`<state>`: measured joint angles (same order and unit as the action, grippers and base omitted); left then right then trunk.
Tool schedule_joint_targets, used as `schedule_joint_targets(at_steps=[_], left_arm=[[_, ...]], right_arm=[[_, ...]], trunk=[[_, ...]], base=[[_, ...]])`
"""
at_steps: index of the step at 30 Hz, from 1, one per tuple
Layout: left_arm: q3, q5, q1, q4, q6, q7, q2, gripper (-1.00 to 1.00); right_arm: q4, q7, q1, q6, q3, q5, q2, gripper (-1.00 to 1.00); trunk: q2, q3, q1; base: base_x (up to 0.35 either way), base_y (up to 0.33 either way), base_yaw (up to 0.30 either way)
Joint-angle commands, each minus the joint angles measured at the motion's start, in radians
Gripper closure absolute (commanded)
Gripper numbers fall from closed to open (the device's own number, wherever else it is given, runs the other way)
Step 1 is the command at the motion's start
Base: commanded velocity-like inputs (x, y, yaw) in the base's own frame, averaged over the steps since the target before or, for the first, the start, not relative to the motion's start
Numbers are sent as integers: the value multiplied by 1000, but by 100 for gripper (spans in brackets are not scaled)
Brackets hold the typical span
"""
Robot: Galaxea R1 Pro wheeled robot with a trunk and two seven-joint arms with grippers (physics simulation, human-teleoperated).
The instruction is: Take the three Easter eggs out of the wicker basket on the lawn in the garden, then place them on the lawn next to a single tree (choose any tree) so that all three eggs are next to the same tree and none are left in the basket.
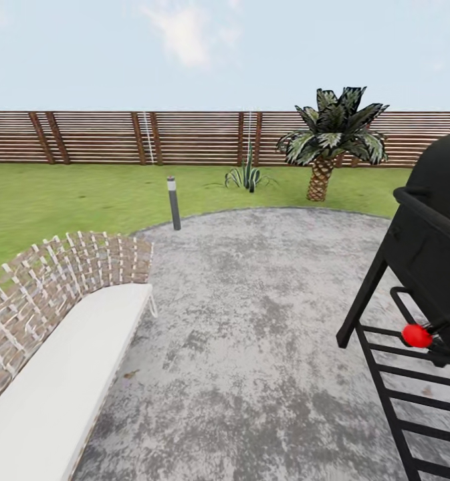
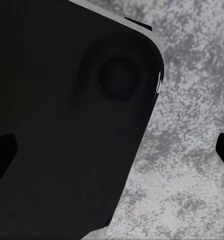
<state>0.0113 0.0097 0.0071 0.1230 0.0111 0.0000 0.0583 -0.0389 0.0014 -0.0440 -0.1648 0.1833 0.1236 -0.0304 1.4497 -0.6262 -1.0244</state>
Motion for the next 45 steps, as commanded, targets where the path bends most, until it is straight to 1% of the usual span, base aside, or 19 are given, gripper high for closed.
schedule_joint_targets(at_steps=[1, 45], left_arm=[[1, 1, 1, 2, 1, 0, 0, -100], [1, 1, 1, 1, 1, 0, 0, -100]], right_arm=[[1, 0, -1, -2, -1, 10, 0, -100], [1, 0, -1, -2, -1, 10, 1, -100]], trunk=[[0, -1, -1], [0, -1, -1]], base=[[329, 0, 0], [329, 0, 0]])
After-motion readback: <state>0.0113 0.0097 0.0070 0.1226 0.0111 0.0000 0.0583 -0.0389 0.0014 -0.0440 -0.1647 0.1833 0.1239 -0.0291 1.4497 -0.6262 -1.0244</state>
